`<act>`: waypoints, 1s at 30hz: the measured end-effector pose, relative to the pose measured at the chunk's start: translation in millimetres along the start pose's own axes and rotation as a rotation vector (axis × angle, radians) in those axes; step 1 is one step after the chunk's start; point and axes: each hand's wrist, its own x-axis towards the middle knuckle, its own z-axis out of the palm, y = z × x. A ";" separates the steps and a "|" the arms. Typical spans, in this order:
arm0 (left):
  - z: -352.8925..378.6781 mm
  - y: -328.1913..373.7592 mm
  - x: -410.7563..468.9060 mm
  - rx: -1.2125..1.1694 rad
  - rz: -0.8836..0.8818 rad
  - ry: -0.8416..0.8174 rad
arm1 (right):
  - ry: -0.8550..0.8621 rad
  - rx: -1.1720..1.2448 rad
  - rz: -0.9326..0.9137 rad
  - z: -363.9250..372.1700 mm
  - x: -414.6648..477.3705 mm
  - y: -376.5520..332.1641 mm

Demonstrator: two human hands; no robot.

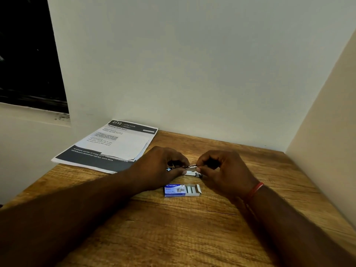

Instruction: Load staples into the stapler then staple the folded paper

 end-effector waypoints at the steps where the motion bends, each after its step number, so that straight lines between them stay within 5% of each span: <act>1: -0.4 0.0 -0.3 -0.005 -0.002 0.003 | -0.006 -0.017 -0.013 -0.1 0.4 0.0; 17: 0.5 -2.9 0.9 -0.035 -0.053 0.030 | -0.003 -0.202 0.004 4.0 6.0 10.2; 24: -0.5 -11.2 -0.2 -0.076 -0.100 0.061 | 0.186 -0.117 0.038 -31.6 6.6 35.1; 30: -6.8 -9.7 0.2 0.049 -0.068 0.127 | -0.091 -0.102 0.253 -67.1 -4.9 36.2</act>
